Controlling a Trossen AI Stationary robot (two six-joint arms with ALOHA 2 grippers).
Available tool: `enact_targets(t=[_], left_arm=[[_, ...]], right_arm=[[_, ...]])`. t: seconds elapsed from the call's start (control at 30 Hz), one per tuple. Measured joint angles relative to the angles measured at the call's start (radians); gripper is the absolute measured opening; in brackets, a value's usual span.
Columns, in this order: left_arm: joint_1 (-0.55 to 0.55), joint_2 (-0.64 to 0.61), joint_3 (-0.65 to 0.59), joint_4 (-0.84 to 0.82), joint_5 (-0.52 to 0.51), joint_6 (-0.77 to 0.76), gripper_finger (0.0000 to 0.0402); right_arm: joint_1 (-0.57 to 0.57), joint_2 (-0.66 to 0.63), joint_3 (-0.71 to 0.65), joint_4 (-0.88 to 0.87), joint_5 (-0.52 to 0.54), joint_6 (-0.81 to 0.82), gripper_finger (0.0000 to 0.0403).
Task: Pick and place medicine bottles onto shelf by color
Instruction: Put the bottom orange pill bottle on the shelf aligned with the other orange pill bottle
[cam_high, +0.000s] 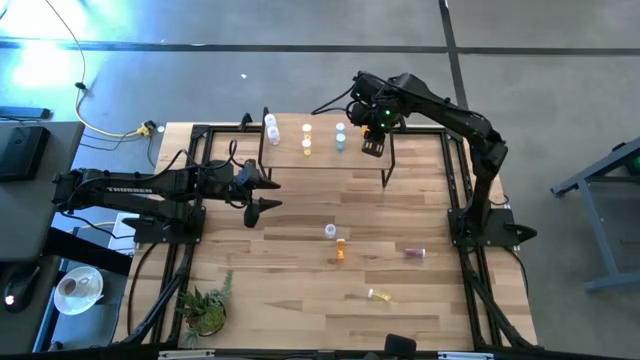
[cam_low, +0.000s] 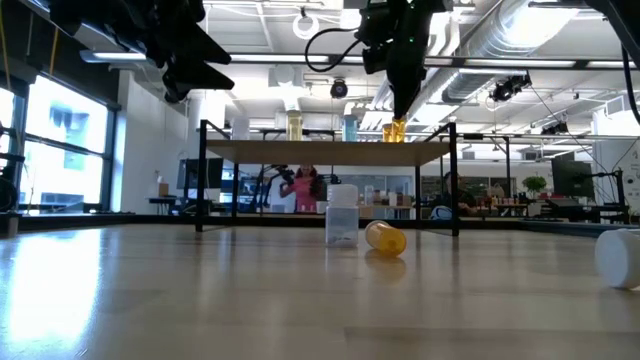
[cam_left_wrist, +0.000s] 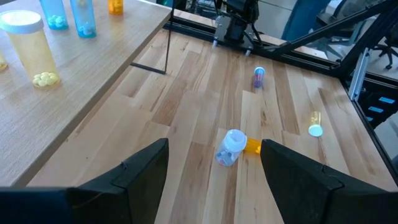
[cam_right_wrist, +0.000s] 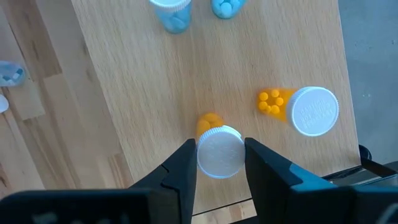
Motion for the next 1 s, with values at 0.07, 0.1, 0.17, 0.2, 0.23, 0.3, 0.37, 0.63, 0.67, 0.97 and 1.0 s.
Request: enact_targets(t=[0.07,0.1,0.17,0.2,0.23,0.3,0.37,0.63,0.67,0.97,1.0], left_arm=[[0.000,0.000,0.000,0.000,0.000,0.000,0.0243],[0.000,0.000,0.000,0.000,0.000,0.000,0.0243],[0.000,0.000,0.000,0.000,0.000,0.000,0.0243],[0.000,0.000,0.000,0.000,0.000,0.000,0.0243],[0.000,0.000,0.000,0.000,0.000,0.000,0.0243],[0.000,0.000,0.000,0.000,0.000,0.000,0.0243],[0.000,0.000,0.000,0.000,0.000,0.000,0.0243],[0.000,0.000,0.000,0.000,0.000,0.000,0.0243],[0.000,0.000,0.000,0.000,0.000,0.000,0.0243],[0.000,0.000,0.000,0.000,0.000,0.000,0.0243],[0.000,0.000,0.000,0.000,0.000,0.000,0.0243]], right_arm=[[0.000,0.000,0.000,0.000,0.000,0.000,0.0108],[0.000,0.000,0.000,0.000,0.000,0.000,0.0108],[0.000,0.000,0.000,0.000,0.000,0.000,0.0108],[0.000,0.000,0.000,0.001,0.000,0.000,0.0108],[0.000,0.000,0.000,0.000,0.000,0.000,0.0108],[0.000,0.000,0.000,0.001,0.000,0.004,0.0108],[0.000,0.000,0.000,0.000,0.000,0.005,0.0108],[0.000,0.000,0.000,0.002,0.001,0.007,0.0108],[0.002,0.000,0.000,0.003,0.005,0.007,0.0108],[0.003,0.000,0.000,0.001,0.005,0.029,0.0108],[0.003,0.000,0.000,0.002,0.005,0.030,0.0108]])
